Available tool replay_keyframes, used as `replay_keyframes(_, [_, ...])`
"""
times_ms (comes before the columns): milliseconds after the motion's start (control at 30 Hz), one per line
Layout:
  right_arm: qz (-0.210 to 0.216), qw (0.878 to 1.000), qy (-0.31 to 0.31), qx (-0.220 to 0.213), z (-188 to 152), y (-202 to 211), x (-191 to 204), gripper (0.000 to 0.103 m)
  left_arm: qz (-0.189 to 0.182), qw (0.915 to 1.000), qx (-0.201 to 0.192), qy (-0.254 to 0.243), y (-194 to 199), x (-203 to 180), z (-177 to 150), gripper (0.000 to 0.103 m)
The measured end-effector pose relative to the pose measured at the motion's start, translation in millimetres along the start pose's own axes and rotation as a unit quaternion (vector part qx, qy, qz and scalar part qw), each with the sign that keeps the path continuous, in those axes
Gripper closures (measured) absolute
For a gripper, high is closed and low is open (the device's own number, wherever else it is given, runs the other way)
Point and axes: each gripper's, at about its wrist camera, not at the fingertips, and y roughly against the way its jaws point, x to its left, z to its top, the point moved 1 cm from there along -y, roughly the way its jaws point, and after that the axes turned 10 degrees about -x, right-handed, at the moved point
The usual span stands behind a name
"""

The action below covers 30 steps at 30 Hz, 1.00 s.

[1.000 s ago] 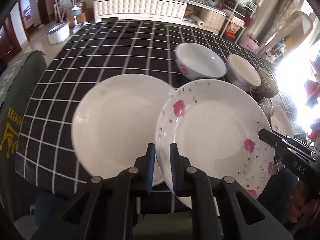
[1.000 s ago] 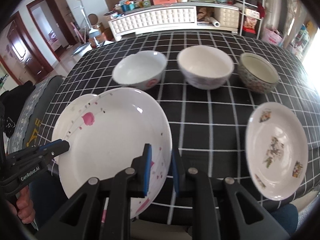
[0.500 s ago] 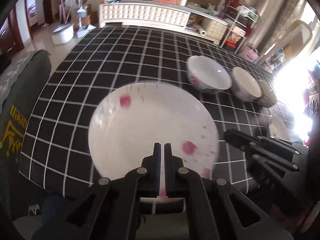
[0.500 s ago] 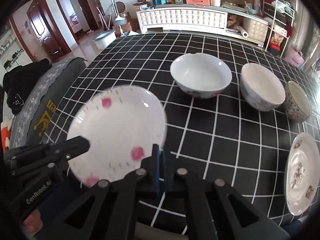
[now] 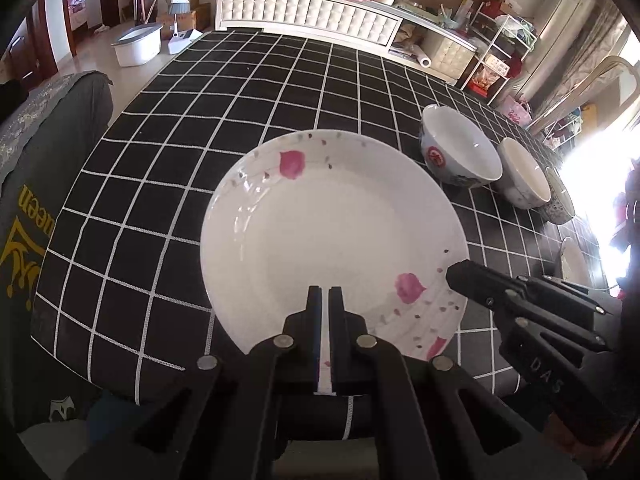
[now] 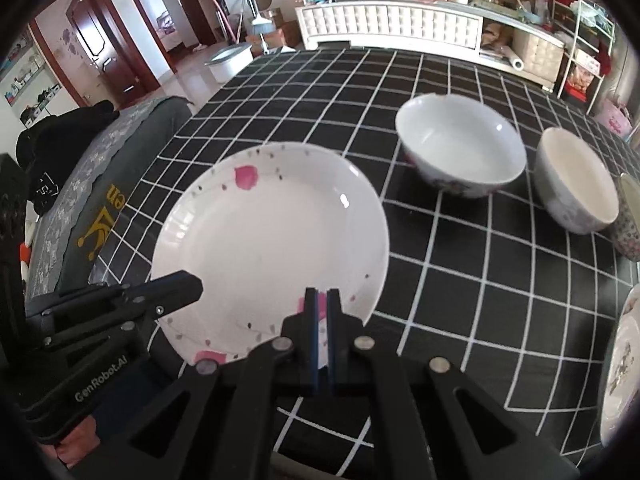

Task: Organize plates and bowls
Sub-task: 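Lower the pink-spotted plate onto the plain white plate, open left tool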

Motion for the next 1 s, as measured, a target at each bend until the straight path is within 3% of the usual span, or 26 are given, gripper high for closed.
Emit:
replay_keyframes(467, [-0.015, 0.999, -0.007, -0.028, -1.3, 38.1, -8.2, 0.094, -0.012, 0.9996, -0.023, -0.012, 24.8, -20.4, 2.2, 0.098])
replay_keyframes(567, [-0.020, 0.999, -0.012, -0.040, -2.5, 53.5, -11.8, 0.080, -0.016, 0.9991, -0.031, -0.025, 35.8, -32.4, 2.0, 0.094])
replay_keyframes(633, [-0.025, 0.998, -0.018, -0.051, -2.3, 64.3, -16.1, 0.061, -0.019, 0.9988, -0.036, -0.029, 43.0, -39.6, 1.4, 0.079])
replay_keyframes(733, [-0.035, 0.996, -0.021, -0.073, -1.7, 83.7, -21.3, 0.046, -0.025, 0.9980, -0.048, -0.033, 54.8, -50.8, 0.8, 0.077])
replay_keyframes(833, [-0.043, 0.995, -0.024, -0.090, -1.1, 102.7, -28.7, 0.036, -0.029, 0.9970, -0.056, -0.045, 64.1, -63.7, 1.0, 0.076])
replay_keyframes(933, [-0.051, 0.993, -0.022, -0.103, -2.7, 120.0, -36.4, 0.026, -0.032, 0.9959, -0.063, -0.056, 71.8, -76.0, 1.0, 0.063])
replay_keyframes(1000, [-0.064, 0.991, -0.020, -0.114, -3.6, 131.2, -42.5, 0.022, -0.036, 0.9949, -0.068, -0.066, 76.7, -85.9, 1.8, 0.062])
